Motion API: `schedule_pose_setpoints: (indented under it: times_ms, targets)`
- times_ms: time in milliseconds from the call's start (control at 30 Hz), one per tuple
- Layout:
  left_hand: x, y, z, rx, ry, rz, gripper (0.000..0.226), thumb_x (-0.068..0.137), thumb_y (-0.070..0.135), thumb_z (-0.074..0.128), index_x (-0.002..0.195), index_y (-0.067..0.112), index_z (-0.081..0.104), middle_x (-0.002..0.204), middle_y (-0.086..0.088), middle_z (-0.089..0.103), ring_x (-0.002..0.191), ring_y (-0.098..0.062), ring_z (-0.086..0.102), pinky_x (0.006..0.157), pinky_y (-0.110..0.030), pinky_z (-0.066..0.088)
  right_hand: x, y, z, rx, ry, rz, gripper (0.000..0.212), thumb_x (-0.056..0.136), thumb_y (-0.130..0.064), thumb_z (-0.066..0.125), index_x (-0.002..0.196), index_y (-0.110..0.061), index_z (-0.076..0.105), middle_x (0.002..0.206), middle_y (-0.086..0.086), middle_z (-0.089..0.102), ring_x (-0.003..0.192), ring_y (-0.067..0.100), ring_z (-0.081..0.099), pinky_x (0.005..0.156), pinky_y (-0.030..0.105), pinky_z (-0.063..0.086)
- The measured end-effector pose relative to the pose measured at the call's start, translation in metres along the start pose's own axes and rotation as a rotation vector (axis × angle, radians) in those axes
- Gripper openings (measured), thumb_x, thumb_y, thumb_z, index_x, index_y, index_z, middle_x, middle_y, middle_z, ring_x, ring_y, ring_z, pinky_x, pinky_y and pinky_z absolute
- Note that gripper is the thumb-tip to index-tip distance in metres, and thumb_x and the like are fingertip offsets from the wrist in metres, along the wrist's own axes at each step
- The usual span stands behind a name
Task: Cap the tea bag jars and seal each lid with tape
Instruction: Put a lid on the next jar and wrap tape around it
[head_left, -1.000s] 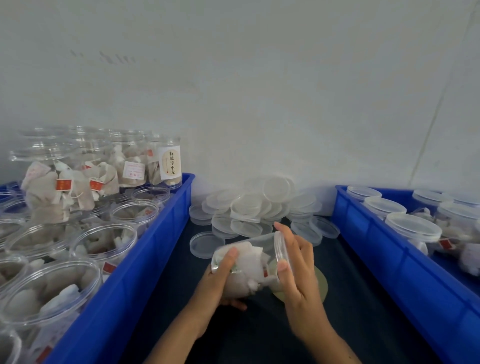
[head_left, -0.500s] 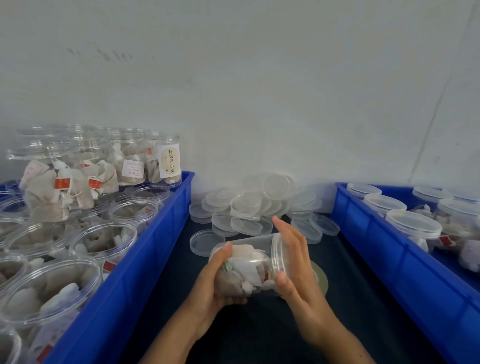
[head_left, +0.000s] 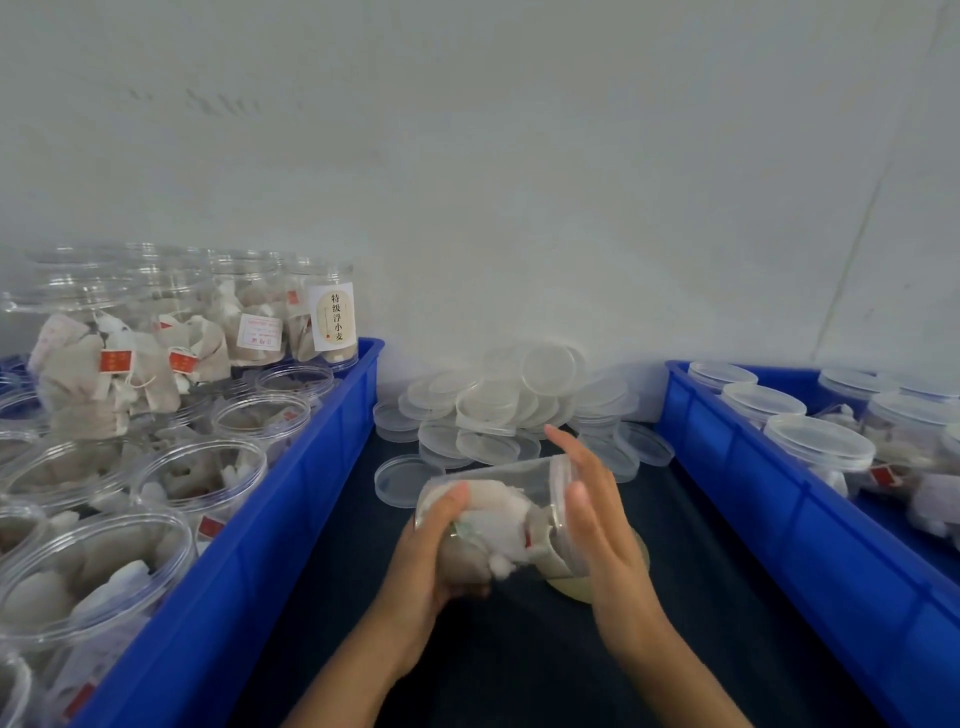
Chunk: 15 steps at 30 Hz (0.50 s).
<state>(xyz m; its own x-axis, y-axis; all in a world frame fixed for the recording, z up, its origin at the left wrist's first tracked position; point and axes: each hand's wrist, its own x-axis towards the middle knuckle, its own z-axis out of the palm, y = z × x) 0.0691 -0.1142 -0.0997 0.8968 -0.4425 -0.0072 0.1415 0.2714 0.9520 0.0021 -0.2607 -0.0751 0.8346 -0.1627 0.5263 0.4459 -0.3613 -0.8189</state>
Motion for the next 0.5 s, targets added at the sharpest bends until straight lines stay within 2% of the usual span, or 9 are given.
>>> schedule_pose_setpoints:
  times_ms: [33,133,233,367,500]
  targets:
    - [-0.001,0.002,-0.002,-0.027,-0.060,-0.101,0.056,0.072,0.059,0.068,0.110,0.018,0.070,0.099,-0.018,0.072,0.077,-0.025,0.068,0.058,-0.031,0.052,-0.001,0.001,-0.002,-0.119,-0.038,-0.079,0.054,0.084,-0.070,0.037,0.136,-0.056,0.035,0.132,-0.025,0.041,0.123,-0.007,0.042,0.089,0.006,0.042]
    - [0.000,0.005,-0.010,-0.091,-0.192,-0.256,0.049,0.070,0.061,0.064,0.099,0.023,0.077,0.093,-0.015,0.072,0.072,-0.022,0.066,0.054,-0.028,0.048,-0.002,0.009,-0.007,-0.419,-0.070,-0.262,0.058,0.087,-0.070,0.037,0.140,-0.047,0.034,0.127,-0.015,0.038,0.111,0.011,0.051,0.081,0.024,0.051]
    - [0.004,0.003,-0.011,-0.117,-0.223,-0.221,0.050,0.069,0.062,0.064,0.096,0.023,0.078,0.089,-0.013,0.071,0.067,-0.020,0.066,0.053,-0.027,0.049,-0.001,0.009,-0.004,-0.372,0.005,-0.303,0.055,0.088,-0.066,0.039,0.137,-0.041,0.043,0.121,-0.009,0.043,0.107,0.017,0.054,0.079,0.029,0.052]
    - [0.002,-0.008,-0.003,-0.125,-0.201,-0.098,0.059,0.071,0.064,0.061,0.107,0.019,0.074,0.095,-0.017,0.070,0.072,-0.021,0.065,0.060,-0.030,0.050,0.002,0.009,-0.004,-0.266,0.069,-0.288,0.048,0.088,-0.060,0.045,0.131,-0.037,0.051,0.120,-0.007,0.049,0.108,0.016,0.054,0.083,0.021,0.049]
    - [0.000,-0.013,0.005,-0.114,-0.146,-0.008,0.062,0.071,0.064,0.058,0.111,0.017,0.070,0.093,-0.018,0.071,0.069,-0.019,0.066,0.055,-0.027,0.051,0.005,0.012,-0.005,-0.192,0.107,-0.244,0.041,0.087,-0.048,0.047,0.126,-0.038,0.054,0.114,-0.009,0.052,0.108,0.012,0.054,0.085,0.010,0.043]
